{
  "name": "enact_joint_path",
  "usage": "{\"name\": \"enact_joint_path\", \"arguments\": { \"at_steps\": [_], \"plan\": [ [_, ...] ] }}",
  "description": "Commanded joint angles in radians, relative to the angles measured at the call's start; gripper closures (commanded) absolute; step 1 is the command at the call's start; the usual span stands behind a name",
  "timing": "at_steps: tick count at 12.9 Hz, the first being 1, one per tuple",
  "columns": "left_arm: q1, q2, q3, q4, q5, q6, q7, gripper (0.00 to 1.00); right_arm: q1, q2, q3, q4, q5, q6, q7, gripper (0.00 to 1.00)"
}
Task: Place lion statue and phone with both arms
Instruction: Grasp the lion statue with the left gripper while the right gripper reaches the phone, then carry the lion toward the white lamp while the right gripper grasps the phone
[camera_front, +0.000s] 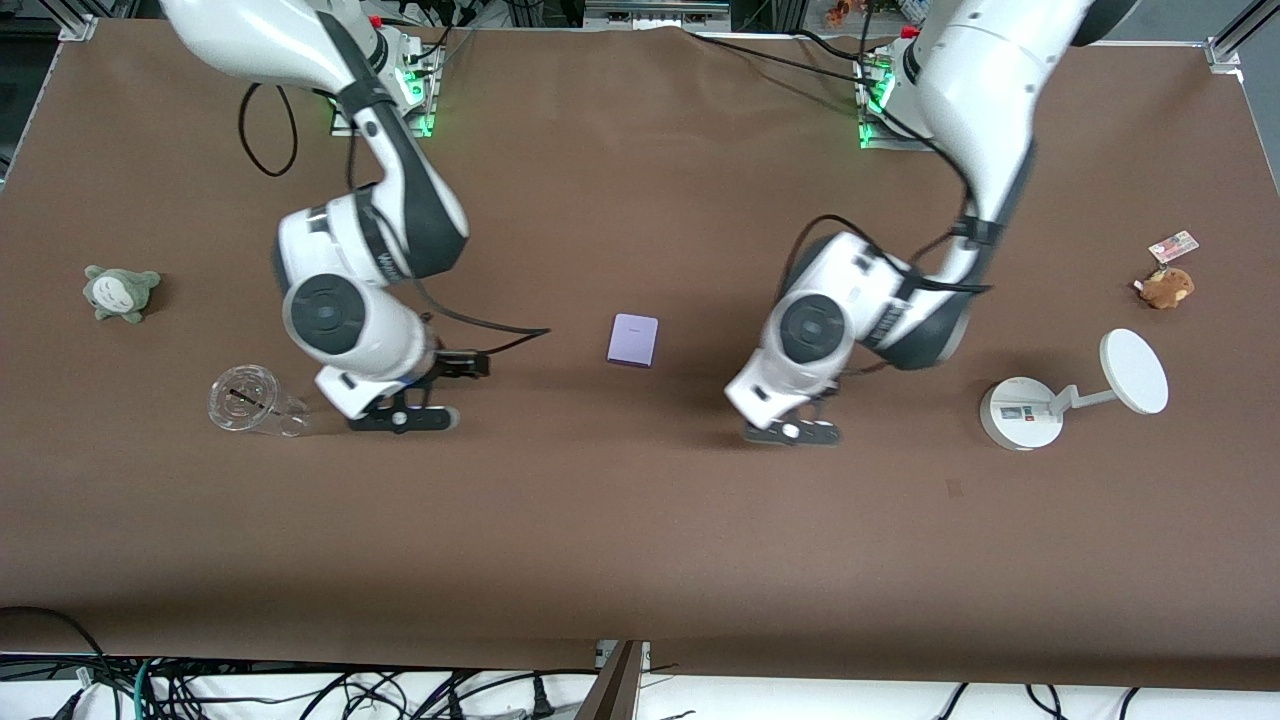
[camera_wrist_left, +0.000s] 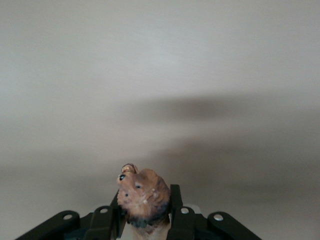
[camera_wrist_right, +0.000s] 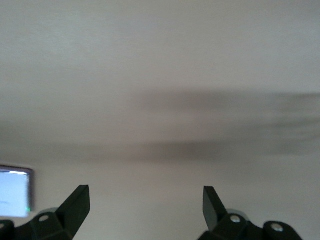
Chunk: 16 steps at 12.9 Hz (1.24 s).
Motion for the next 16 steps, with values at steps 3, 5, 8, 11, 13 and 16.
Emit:
{"name": "enact_joint_path", "arguments": {
  "at_steps": [3, 5, 8, 11, 13, 16],
  "plan": [
    [0.197, -0.017, -0.012, -0.055, 0.024, -0.043, 0.273, 1.00, 0.169, 0.090, -0.008, 0.020, 0.012, 0.143, 0.298, 0.00],
    [0.265, -0.018, -0.012, -0.074, 0.024, -0.033, 0.340, 1.00, 0.227, 0.133, -0.008, 0.021, 0.012, 0.199, 0.384, 0.00],
    [0.345, -0.020, -0.018, -0.188, 0.024, 0.097, 0.422, 1.00, 0.295, 0.184, -0.009, 0.023, 0.010, 0.298, 0.471, 0.00],
    [0.374, -0.026, -0.020, -0.244, 0.024, 0.175, 0.467, 1.00, 0.344, 0.222, -0.008, 0.023, 0.009, 0.333, 0.544, 0.00],
    [0.374, -0.023, -0.015, -0.246, 0.024, 0.176, 0.469, 0.98, 0.364, 0.239, -0.009, 0.023, 0.009, 0.361, 0.553, 0.00],
    [0.388, -0.020, -0.015, -0.246, 0.024, 0.179, 0.467, 0.00, 0.387, 0.253, -0.009, 0.023, 0.007, 0.359, 0.553, 0.00]
  ]
}}
